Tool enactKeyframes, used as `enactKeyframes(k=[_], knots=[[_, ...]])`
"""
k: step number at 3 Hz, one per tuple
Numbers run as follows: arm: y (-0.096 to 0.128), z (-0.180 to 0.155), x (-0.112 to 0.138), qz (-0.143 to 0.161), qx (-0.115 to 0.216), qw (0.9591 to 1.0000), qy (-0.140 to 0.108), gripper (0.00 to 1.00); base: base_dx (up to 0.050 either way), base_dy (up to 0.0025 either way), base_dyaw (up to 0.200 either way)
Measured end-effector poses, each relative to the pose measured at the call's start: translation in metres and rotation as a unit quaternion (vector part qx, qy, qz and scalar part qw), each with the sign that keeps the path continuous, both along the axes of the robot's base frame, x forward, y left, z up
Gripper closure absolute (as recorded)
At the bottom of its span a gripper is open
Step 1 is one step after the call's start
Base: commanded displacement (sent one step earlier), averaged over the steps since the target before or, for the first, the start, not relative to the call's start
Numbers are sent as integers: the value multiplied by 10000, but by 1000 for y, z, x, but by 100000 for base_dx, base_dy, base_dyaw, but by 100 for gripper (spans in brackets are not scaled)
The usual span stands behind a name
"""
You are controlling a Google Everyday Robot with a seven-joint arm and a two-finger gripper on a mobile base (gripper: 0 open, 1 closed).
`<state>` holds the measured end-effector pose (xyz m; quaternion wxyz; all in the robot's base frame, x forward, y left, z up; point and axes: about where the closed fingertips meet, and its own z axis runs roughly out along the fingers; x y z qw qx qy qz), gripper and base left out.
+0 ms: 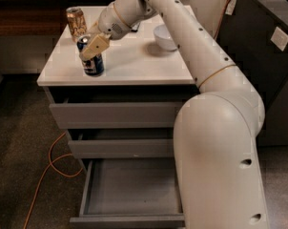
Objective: Place pepsi can into bottom drawer
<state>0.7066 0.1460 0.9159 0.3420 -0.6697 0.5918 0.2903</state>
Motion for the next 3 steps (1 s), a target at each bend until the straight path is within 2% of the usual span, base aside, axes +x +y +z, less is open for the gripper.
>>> enactKeyframes(k=[1, 2, 3], knots=[[-2, 6, -7, 72, 30, 10000, -5, 80, 0, 0, 0], [-5, 22, -24, 222, 232, 9995, -39, 100, 0, 0, 0], [-13, 40, -43, 301, 438, 9985, -138, 100, 0, 0, 0]])
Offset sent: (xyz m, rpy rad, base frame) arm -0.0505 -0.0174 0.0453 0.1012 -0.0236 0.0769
